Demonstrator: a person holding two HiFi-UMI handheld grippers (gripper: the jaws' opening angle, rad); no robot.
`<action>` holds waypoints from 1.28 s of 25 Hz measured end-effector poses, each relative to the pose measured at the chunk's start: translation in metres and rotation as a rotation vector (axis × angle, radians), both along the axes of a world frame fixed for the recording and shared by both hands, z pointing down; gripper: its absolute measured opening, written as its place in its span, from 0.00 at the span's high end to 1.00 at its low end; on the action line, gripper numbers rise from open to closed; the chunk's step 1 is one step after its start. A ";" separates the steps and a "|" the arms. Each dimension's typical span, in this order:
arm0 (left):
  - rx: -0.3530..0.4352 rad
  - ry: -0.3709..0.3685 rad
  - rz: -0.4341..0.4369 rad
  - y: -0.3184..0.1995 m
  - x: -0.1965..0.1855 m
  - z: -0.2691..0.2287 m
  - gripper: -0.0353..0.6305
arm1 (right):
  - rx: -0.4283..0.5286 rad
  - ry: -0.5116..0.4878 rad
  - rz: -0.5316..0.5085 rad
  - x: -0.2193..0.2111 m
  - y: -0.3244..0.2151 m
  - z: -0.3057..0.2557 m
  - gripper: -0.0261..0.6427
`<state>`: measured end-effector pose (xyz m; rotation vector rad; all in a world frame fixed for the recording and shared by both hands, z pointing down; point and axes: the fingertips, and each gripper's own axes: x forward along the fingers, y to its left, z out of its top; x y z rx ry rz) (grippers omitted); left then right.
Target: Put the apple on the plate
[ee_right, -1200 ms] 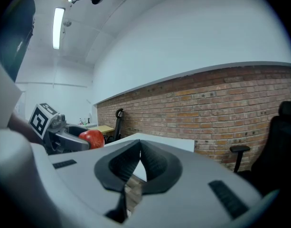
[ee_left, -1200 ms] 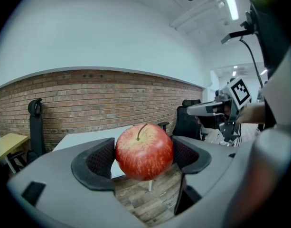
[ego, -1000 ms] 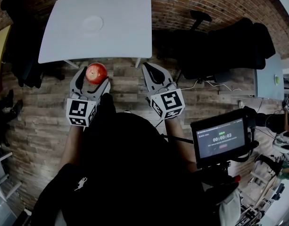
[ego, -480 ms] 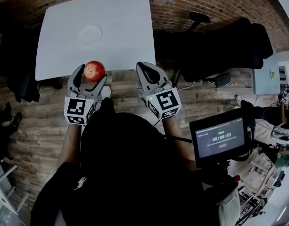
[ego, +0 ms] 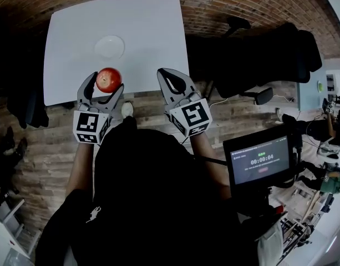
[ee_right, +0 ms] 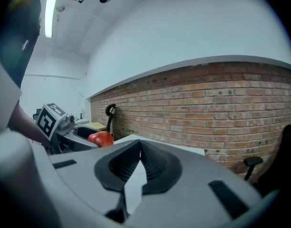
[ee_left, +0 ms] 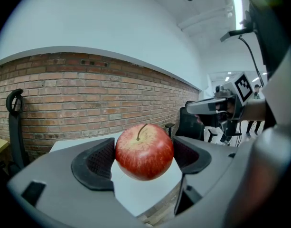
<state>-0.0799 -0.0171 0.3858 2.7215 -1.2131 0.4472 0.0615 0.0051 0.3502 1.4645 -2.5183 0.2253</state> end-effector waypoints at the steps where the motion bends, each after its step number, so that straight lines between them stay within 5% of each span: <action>1: 0.001 0.001 0.005 -0.004 -0.002 -0.001 0.37 | 0.008 -0.002 0.002 -0.003 -0.004 -0.003 0.95; 32: -0.085 0.050 0.126 -0.136 -0.040 0.030 0.37 | -0.059 0.069 0.084 -0.051 -0.123 0.003 0.95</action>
